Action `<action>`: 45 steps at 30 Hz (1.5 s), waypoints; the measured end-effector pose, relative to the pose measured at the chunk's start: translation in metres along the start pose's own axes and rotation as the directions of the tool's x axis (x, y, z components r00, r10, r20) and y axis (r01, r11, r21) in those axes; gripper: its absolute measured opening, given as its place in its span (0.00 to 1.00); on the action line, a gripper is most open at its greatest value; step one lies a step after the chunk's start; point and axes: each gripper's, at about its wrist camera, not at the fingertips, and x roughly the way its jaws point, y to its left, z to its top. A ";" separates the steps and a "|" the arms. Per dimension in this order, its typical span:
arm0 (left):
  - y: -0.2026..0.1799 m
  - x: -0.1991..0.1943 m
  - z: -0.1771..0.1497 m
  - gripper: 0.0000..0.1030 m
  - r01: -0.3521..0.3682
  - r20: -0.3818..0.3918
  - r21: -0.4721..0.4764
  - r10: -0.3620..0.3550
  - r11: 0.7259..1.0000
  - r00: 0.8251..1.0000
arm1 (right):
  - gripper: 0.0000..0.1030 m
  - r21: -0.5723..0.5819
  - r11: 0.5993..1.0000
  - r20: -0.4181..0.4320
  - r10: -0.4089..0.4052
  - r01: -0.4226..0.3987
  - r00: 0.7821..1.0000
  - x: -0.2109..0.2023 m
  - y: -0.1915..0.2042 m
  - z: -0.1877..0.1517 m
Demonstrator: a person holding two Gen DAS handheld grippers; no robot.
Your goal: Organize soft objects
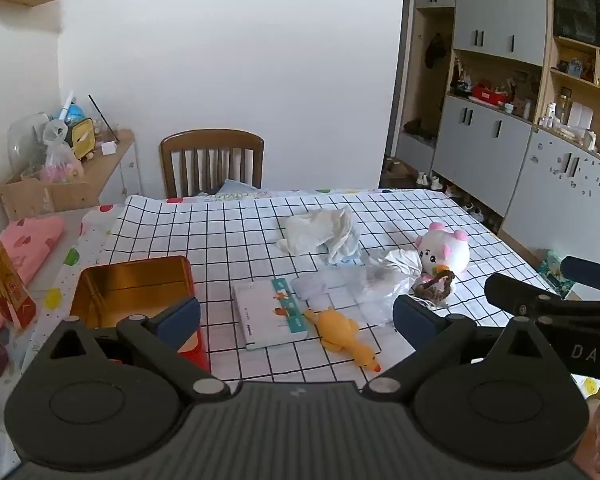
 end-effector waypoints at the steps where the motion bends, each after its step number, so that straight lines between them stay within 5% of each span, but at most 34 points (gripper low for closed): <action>1: 0.000 -0.001 0.000 1.00 0.003 -0.002 -0.004 -0.003 1.000 1.000 | 1.00 0.001 1.000 0.001 0.002 -0.002 1.000 0.000 0.000 0.000; 19: 0.009 -0.016 -0.003 1.00 0.085 0.015 -0.044 -0.085 0.995 0.996 | 1.00 0.043 0.999 0.021 0.011 -0.011 1.000 -0.020 0.004 0.002; 45: 0.000 -0.033 0.000 1.00 0.092 0.087 0.020 -0.093 0.996 0.992 | 0.98 0.085 0.996 0.038 -0.028 0.025 0.999 -0.040 0.004 0.003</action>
